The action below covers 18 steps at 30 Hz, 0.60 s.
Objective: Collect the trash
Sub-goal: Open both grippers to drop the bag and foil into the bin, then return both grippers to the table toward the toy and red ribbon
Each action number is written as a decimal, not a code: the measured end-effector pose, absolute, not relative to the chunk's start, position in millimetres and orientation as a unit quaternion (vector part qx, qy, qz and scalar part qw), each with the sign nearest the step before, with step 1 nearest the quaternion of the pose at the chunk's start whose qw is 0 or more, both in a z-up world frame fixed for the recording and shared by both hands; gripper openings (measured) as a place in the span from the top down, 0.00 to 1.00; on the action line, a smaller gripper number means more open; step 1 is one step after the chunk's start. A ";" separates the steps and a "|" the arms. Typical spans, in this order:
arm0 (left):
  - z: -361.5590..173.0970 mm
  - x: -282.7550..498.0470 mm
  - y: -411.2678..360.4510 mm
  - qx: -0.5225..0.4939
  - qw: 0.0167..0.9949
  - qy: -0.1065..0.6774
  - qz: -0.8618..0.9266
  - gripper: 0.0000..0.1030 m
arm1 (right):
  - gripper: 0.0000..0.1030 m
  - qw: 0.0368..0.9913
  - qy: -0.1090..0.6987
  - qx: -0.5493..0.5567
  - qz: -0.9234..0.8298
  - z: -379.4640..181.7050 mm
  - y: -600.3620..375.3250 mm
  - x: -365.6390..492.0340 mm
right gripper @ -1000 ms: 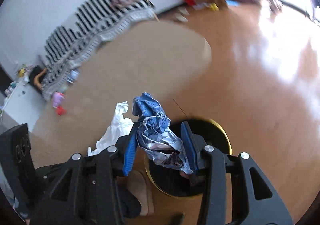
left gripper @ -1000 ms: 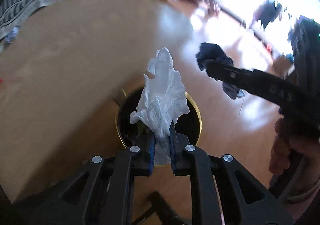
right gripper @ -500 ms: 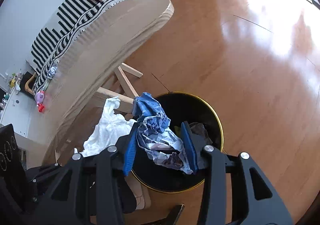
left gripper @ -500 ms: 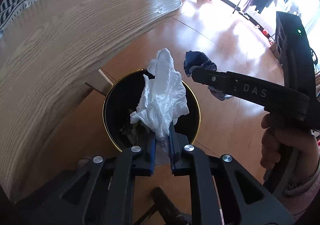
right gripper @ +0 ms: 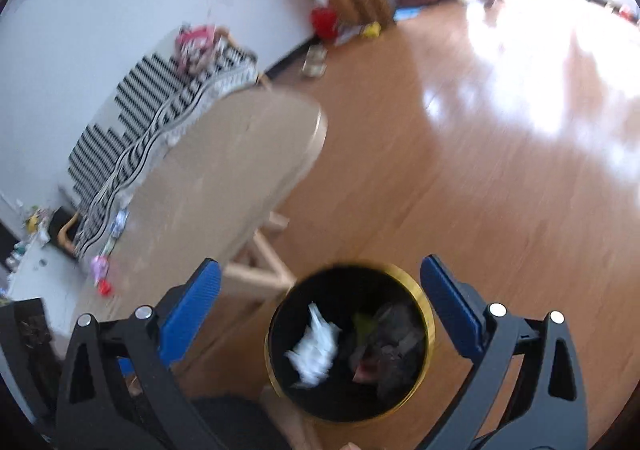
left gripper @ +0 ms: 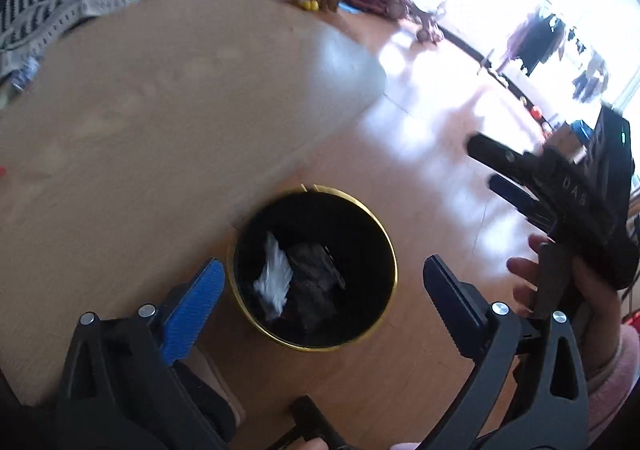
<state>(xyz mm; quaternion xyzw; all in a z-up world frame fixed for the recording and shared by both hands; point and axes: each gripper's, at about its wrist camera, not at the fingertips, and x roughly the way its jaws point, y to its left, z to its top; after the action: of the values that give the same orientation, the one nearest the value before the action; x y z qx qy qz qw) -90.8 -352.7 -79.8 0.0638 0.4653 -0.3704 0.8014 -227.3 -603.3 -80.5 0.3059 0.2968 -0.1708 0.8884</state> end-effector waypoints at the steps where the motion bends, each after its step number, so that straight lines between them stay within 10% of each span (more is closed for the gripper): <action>1: -67.6 -86.3 -345.8 0.063 0.815 0.449 -0.362 0.06 | 0.06 0.892 0.292 0.297 -0.174 -75.3 -602.7 -227.5; 8: 10.3 -29.0 -217.0 0.016 0.905 0.362 -0.220 0.06 | 0.06 0.916 0.313 0.214 -0.136 -47.7 -555.3 -171.1; 18: -41.9 42.3 -50.2 -0.006 0.896 0.437 -0.075 0.06 | 0.06 0.923 0.377 0.073 0.025 -24.9 -388.7 -27.6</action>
<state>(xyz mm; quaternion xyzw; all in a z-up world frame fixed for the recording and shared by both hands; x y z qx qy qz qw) 42.2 -50.2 -41.9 -0.0064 0.4371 -0.0750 0.8963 -27.6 -388.7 -24.9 0.0732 0.3766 0.0249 0.9232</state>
